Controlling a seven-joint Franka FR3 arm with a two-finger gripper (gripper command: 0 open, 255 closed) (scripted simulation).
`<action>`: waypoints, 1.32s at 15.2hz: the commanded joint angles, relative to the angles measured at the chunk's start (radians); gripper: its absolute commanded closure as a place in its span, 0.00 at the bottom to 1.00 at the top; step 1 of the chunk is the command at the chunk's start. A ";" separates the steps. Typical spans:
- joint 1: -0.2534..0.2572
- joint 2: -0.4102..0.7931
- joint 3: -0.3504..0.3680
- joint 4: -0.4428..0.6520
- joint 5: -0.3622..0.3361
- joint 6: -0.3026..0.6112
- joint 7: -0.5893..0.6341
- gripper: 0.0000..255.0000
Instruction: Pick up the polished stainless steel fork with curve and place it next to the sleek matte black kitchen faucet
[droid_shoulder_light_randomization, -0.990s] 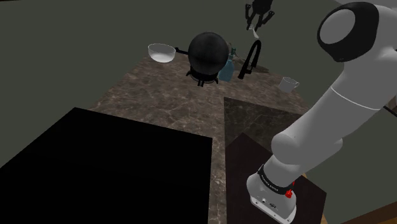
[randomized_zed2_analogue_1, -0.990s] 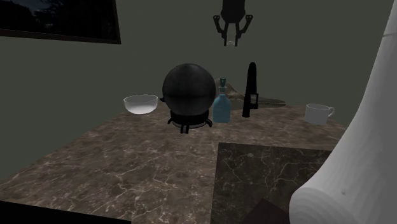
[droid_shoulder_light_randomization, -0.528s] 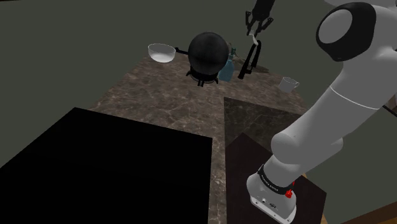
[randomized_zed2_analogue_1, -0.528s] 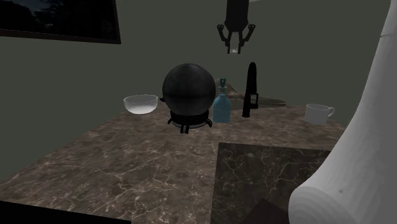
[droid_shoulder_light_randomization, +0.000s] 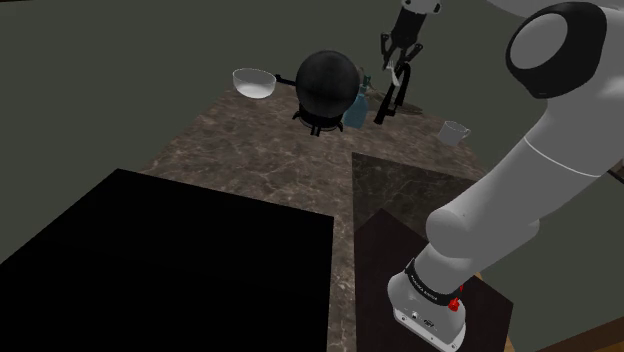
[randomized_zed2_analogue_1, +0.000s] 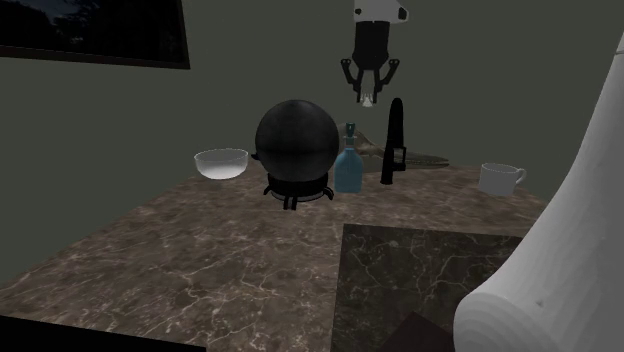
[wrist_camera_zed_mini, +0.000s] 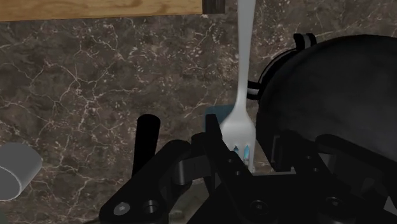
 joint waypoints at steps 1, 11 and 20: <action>0.000 -0.006 0.001 -0.032 -0.001 0.027 0.001 1.00; 0.001 -0.026 0.001 -0.192 -0.003 0.166 0.003 1.00; 0.000 -0.024 0.001 -0.311 -0.003 0.287 0.004 1.00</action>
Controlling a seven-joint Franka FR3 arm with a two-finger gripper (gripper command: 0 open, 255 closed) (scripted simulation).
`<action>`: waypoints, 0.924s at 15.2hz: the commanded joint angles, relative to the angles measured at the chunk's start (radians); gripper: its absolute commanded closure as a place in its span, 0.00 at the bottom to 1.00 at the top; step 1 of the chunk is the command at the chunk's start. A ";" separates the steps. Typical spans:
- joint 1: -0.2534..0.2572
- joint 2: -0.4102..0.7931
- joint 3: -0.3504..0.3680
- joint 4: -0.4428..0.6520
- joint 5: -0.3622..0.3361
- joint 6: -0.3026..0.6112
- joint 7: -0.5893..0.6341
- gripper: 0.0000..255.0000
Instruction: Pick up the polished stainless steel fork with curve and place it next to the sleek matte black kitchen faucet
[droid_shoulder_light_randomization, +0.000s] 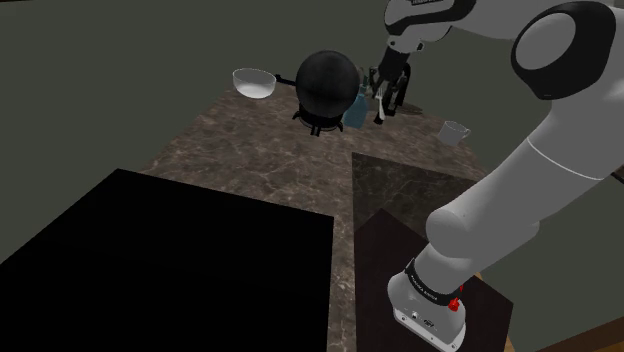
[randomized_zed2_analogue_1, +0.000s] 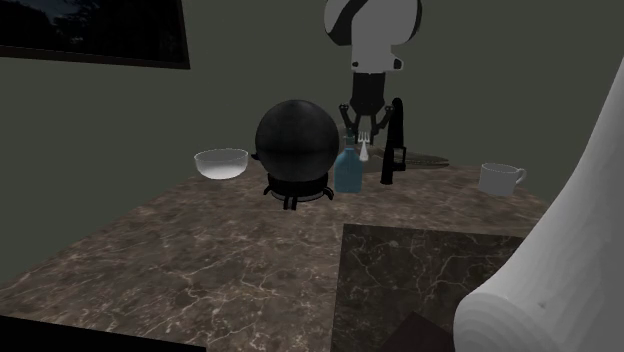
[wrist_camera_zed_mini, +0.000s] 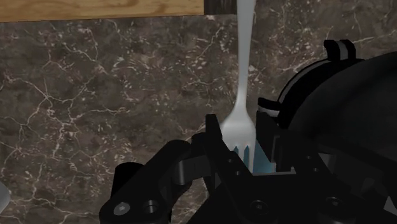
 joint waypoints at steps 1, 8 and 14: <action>0.000 0.002 0.000 -0.023 0.000 0.026 0.000 1.00; 0.000 0.017 -0.001 -0.101 0.001 0.118 -0.001 1.00; -0.001 0.038 -0.001 -0.158 0.004 0.197 -0.002 1.00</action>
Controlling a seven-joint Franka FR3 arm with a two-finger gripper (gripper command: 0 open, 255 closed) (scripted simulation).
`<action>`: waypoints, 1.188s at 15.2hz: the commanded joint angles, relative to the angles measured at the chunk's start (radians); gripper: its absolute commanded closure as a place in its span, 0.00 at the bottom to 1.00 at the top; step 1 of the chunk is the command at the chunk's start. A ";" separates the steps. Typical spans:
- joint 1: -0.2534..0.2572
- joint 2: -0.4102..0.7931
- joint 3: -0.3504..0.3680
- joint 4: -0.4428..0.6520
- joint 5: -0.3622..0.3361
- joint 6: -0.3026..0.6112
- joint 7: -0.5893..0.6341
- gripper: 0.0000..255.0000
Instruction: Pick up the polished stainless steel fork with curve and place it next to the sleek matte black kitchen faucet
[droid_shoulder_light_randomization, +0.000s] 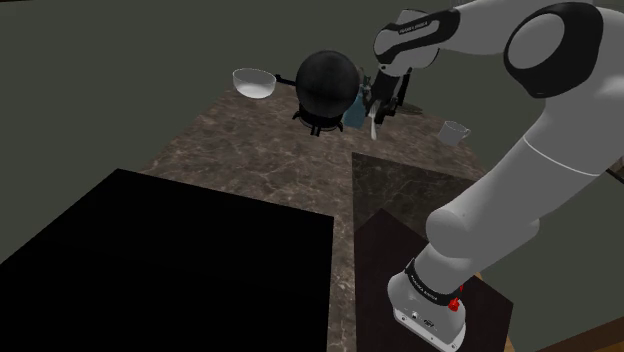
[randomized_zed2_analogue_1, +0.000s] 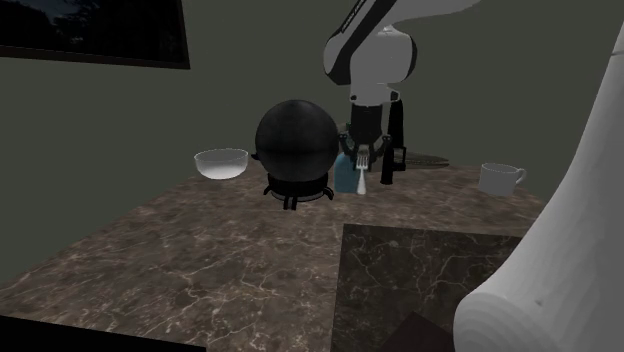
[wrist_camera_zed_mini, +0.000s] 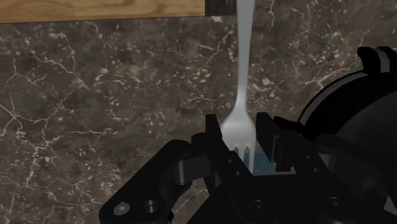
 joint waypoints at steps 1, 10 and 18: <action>-0.001 0.007 -0.001 -0.019 0.001 0.027 -0.001 1.00; -0.001 0.054 -0.001 -0.089 0.006 0.144 -0.005 1.00; -0.002 0.110 -0.001 -0.137 0.014 0.247 -0.010 1.00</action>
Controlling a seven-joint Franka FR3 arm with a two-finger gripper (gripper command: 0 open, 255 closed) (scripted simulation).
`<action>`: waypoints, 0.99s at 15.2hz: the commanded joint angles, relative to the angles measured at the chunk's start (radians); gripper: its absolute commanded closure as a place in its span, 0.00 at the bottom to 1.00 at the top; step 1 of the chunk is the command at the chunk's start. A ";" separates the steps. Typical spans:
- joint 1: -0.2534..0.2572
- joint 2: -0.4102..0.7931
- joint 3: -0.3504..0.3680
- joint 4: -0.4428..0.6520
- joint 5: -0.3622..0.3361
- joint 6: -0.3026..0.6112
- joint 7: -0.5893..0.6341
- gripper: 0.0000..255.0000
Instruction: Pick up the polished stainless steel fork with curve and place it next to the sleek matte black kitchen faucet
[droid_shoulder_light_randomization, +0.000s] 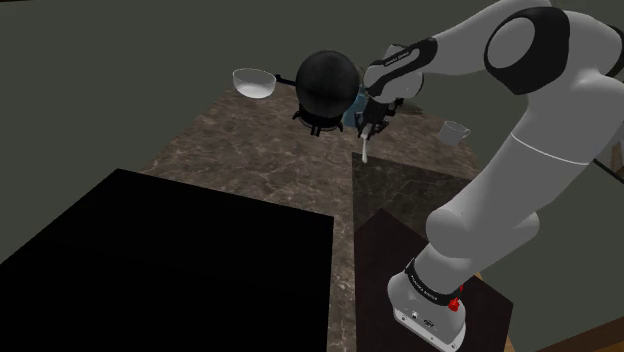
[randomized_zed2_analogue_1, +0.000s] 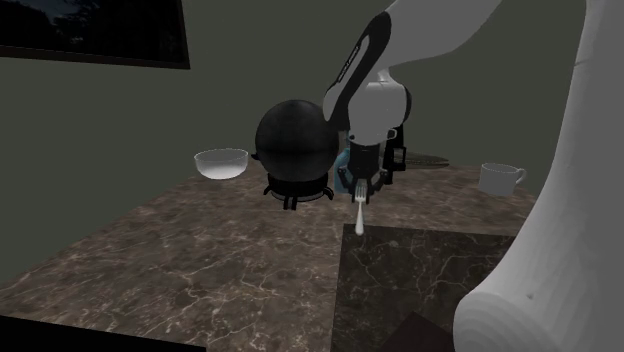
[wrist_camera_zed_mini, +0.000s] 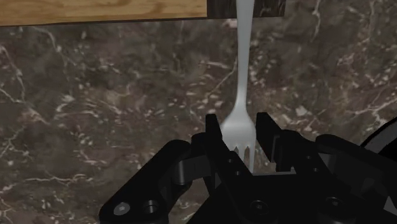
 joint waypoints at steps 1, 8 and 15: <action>0.000 0.017 0.001 -0.011 0.002 0.029 -0.001 1.00; 0.000 0.032 0.001 -0.020 0.005 0.053 -0.003 1.00; 0.000 0.032 0.001 -0.020 0.005 0.052 -0.003 0.00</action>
